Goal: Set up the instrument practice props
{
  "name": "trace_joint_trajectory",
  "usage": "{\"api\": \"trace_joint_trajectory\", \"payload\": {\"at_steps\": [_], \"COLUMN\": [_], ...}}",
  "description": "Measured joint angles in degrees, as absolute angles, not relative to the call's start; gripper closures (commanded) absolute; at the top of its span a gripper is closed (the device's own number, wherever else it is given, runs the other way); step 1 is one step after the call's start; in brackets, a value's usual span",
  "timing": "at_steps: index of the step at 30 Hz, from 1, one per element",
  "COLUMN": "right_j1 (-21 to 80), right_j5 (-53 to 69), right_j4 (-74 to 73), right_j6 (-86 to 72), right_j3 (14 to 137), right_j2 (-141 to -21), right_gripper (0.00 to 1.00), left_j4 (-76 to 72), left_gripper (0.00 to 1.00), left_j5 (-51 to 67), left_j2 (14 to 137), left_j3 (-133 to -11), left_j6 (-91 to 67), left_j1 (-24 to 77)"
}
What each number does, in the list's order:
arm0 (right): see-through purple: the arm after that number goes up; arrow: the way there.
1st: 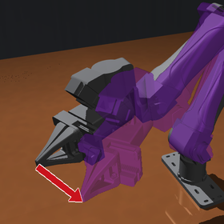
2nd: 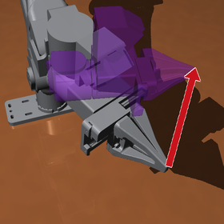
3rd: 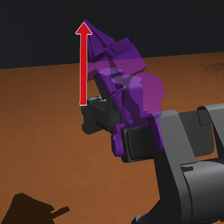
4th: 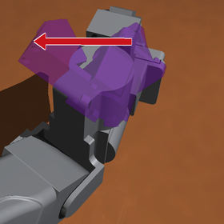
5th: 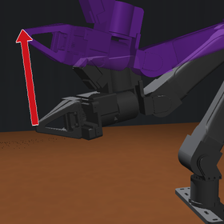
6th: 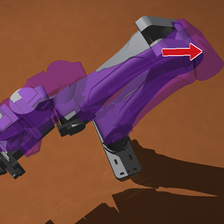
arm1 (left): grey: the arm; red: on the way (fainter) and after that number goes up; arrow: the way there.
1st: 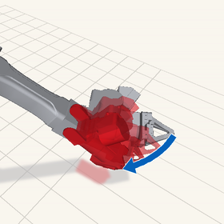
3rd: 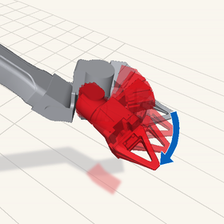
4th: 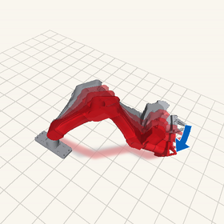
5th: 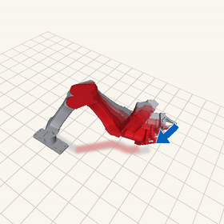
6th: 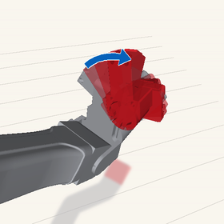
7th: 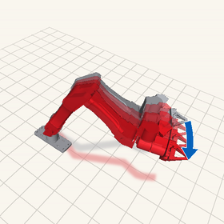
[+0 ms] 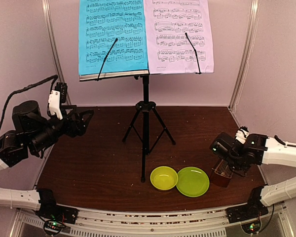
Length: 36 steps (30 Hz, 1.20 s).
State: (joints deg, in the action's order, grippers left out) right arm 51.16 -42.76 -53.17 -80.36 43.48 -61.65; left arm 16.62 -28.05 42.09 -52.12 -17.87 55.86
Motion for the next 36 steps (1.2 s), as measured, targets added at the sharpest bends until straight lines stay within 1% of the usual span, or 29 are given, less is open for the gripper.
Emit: {"api": "trace_joint_trajectory", "payload": {"at_steps": [2, 7, 14, 21, 25, 31, 36], "right_j1": [51.27, 53.76, 60.53, 65.21, 65.67, 65.6, 64.31], "right_j5": [-43.68, -46.52, -48.58, -48.77, -48.95, -52.03, -53.1], "right_j4": [-52.01, -52.07, -60.66, -66.24, -67.31, -69.21, -67.13], "right_j6": [-80.71, -82.21, -88.09, -95.53, -97.95, -99.48, -98.69], "right_j3": [42.83, 42.37, 44.97, 45.52, 45.41, 45.45, 43.42], "right_j2": [-61.69, -62.37, -65.01, -72.36, -73.25, -70.65, -69.08], "right_gripper": [0.0, 0.0, 0.0, 0.0, 0.0, 0.0, 0.0], "left_j4": [16.62, 16.6, 16.6, 16.6, 16.6, 16.6, 16.6], "left_gripper": [0.16, 0.16, 0.16, 0.16, 0.16, 0.16, 0.16], "left_j5": [-28.05, -28.03, -28.03, -28.01, -28.01, -27.99, -27.77], "left_j2": [42.09, 42.39, 42.48, 42.44, 42.24, 42.19, 42.28], "left_j3": [-52.12, -52.12, -52.12, -52.12, -52.12, -52.12, -52.12], "left_j6": [-17.87, -17.89, -17.89, -17.89, -17.87, -17.85, -17.8], "left_j1": [55.86, 55.86, 55.86, 55.86, 55.86, 55.86, 55.86]}}
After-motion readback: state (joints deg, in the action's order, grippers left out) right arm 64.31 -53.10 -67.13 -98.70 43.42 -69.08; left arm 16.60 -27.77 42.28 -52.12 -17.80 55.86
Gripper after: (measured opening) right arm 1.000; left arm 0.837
